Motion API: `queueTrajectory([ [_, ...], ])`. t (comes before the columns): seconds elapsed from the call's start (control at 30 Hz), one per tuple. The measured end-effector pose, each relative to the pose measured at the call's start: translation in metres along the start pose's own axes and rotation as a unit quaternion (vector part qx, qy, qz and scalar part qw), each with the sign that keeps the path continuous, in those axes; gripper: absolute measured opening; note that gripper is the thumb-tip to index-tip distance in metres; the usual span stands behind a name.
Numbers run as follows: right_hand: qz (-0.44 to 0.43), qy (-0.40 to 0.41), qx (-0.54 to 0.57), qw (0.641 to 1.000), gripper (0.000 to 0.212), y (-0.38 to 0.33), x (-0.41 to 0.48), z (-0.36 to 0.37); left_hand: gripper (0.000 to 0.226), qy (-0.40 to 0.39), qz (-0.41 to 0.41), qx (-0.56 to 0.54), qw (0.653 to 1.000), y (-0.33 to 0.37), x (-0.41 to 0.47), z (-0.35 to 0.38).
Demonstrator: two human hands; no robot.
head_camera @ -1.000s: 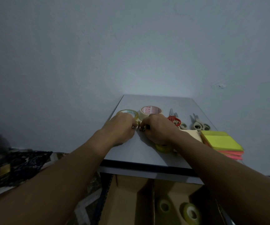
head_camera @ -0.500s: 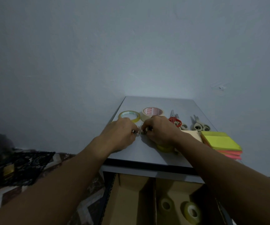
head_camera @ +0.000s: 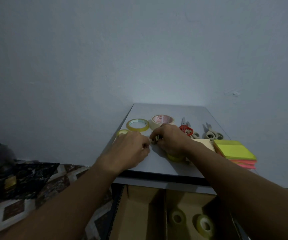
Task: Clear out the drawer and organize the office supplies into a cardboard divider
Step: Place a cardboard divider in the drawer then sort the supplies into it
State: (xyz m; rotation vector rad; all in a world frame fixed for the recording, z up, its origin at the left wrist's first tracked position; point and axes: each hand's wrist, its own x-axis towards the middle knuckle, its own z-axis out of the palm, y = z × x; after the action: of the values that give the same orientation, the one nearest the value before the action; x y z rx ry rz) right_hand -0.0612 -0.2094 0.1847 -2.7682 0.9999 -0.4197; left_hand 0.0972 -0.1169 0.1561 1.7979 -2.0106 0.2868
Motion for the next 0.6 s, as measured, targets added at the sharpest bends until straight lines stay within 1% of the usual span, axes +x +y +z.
queueTrajectory([
  [0.2, 0.015, 0.000, 0.018, 1.000, 0.031, 0.0021, 0.0029, 0.0014, 0.016, 0.019, -0.021, -0.027, 0.999, 0.0006, -0.0032, 0.0016],
  [0.33, 0.020, -0.002, 0.028, 0.999, 0.030, 0.0039, 0.0020, 0.0009, 0.014, -0.006, -0.042, -0.075, 0.996, -0.0041, -0.0008, 0.0033],
  [0.6, 0.015, -0.002, 0.030, 0.999, 0.032, 0.0037, -0.0004, -0.0005, 0.011, -0.007, -0.039, -0.072, 0.997, -0.0046, -0.0043, 0.0037],
])
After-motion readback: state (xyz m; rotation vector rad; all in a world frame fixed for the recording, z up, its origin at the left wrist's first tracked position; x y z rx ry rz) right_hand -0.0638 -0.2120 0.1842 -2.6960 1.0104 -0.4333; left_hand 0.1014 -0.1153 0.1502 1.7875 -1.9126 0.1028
